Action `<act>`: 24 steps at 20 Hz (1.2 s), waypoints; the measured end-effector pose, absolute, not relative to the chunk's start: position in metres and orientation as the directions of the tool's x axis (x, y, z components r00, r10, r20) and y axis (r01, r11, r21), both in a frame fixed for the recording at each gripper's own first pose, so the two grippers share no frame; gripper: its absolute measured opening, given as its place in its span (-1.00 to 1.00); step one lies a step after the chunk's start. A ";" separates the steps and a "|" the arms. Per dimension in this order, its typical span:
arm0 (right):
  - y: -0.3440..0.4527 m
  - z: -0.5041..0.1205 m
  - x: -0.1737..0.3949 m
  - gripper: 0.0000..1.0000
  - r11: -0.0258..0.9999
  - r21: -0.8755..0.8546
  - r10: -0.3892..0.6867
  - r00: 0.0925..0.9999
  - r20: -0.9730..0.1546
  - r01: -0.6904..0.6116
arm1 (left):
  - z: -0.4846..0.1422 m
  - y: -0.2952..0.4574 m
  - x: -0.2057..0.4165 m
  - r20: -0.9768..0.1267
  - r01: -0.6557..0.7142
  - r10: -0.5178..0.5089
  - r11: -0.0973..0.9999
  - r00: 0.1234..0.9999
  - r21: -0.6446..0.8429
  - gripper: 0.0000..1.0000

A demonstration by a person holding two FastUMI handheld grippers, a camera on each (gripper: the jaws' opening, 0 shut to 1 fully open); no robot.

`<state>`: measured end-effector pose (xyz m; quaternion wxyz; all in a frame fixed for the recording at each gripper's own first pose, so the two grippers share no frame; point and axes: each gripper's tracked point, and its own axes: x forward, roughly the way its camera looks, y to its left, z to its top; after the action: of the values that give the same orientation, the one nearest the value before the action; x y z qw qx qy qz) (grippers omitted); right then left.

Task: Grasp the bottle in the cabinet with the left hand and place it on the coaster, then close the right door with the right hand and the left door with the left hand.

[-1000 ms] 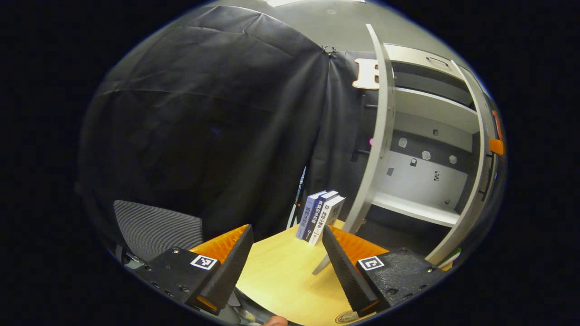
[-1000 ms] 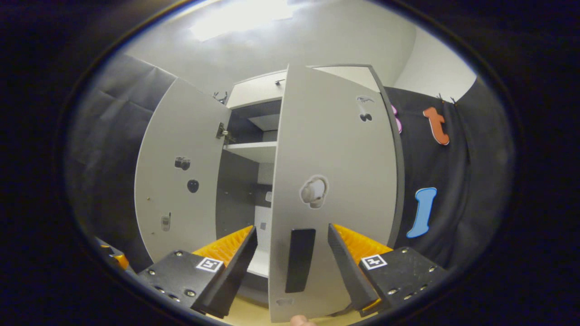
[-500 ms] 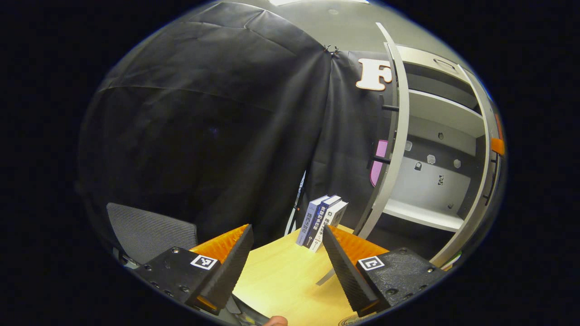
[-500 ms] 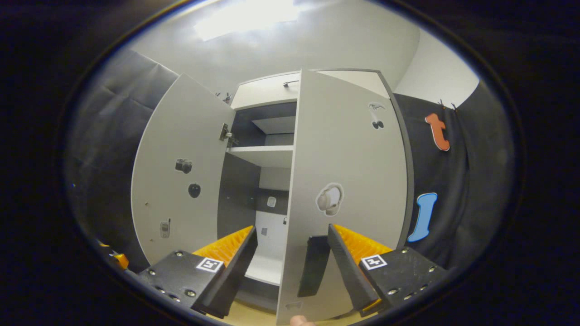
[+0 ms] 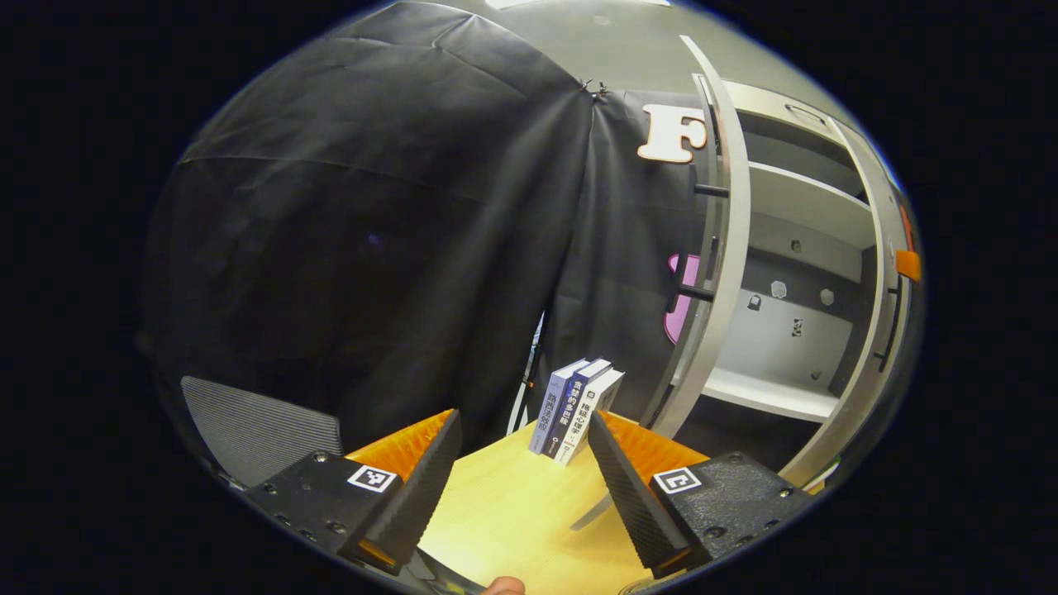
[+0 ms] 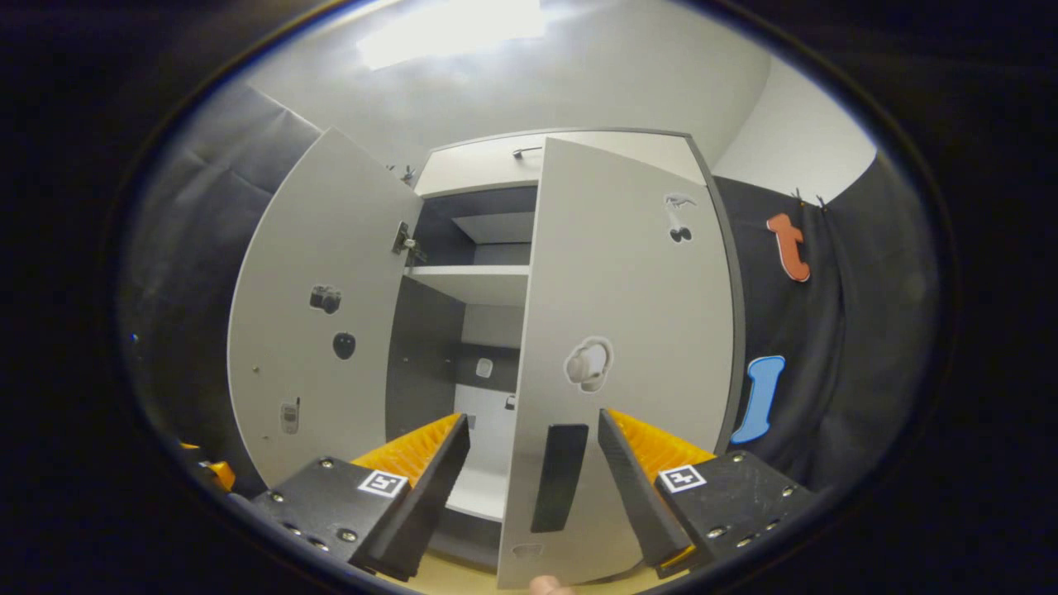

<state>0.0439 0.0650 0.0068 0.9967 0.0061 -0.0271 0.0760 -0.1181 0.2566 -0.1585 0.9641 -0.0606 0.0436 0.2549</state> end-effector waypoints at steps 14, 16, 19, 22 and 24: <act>0.066 0.000 0.048 0.89 0.994 0.003 0.108 0.994 0.032 -0.108 | -0.166 0.257 -0.089 -0.142 -0.440 0.427 0.895 0.893 -0.076 0.95; 0.068 0.000 0.051 0.89 0.995 0.001 0.102 0.994 0.031 -0.102 | -0.166 0.257 -0.085 -0.145 -0.432 0.419 0.899 0.896 -0.073 0.95; 0.069 -0.002 0.055 0.89 0.996 0.005 0.092 0.995 0.031 -0.093 | -0.167 0.257 -0.075 -0.150 -0.416 0.403 0.907 0.903 -0.069 0.94; 0.068 -0.003 0.059 0.89 0.997 0.005 0.082 0.996 0.028 -0.082 | -0.168 0.254 -0.066 -0.151 -0.400 0.387 0.915 0.910 -0.060 0.94; 0.067 -0.006 0.062 0.83 0.997 0.003 0.073 0.997 0.028 -0.073 | -0.170 0.252 -0.059 -0.151 -0.387 0.375 0.920 0.915 -0.057 0.94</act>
<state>0.0619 0.0670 -0.0058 0.9992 0.0020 -0.0138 0.0366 -0.0591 0.2521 -0.1696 0.9775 -0.0427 0.0689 0.1949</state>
